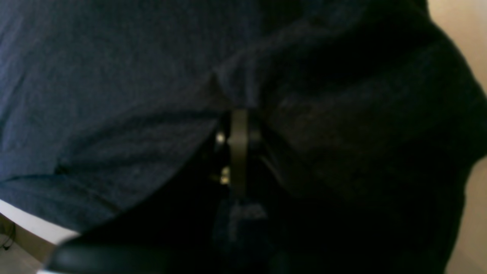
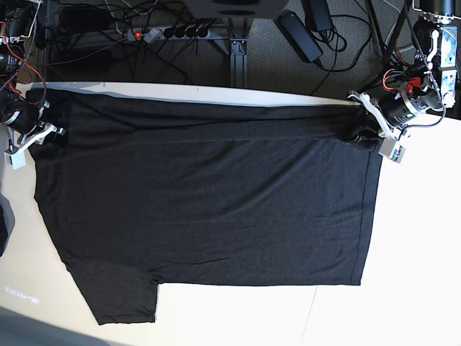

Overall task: Fold the T-shirt properly
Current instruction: 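Drag the shirt edge back toward the arms and release both grippers, then reposition both grippers to grasp the shirt's side edges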

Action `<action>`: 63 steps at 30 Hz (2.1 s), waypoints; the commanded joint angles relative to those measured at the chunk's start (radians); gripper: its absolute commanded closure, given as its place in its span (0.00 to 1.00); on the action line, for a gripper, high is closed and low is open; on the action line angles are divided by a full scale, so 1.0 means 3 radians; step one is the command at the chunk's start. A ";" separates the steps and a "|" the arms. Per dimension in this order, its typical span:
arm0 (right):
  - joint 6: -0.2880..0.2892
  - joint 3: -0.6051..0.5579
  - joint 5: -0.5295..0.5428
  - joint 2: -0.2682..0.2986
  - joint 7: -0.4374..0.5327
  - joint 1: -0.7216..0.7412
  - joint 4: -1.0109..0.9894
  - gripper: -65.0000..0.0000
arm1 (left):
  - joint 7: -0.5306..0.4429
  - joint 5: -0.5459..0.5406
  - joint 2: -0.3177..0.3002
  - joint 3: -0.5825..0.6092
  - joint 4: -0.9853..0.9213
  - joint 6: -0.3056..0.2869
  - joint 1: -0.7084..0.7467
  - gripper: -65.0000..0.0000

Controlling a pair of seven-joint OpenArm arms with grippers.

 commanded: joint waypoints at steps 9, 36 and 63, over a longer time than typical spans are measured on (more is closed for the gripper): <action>0.0200 0.0009 -0.0095 0.0069 -0.0113 -0.0010 0.0013 1.00 | 0.0084 0.0047 -0.0060 -0.0086 0.0328 -0.0006 -0.0209 0.55; 0.0198 0.0009 -0.0170 0.0061 -0.0061 -0.0010 0.0013 1.00 | 0.0217 -0.0535 -0.0254 -0.0061 -0.1625 0.0365 -0.2073 0.37; 0.0198 0.0009 -0.0191 0.0061 -0.0092 -0.0020 0.0011 1.00 | -0.0149 -0.0397 0.0390 0.0062 -0.3831 0.0365 -0.3221 0.37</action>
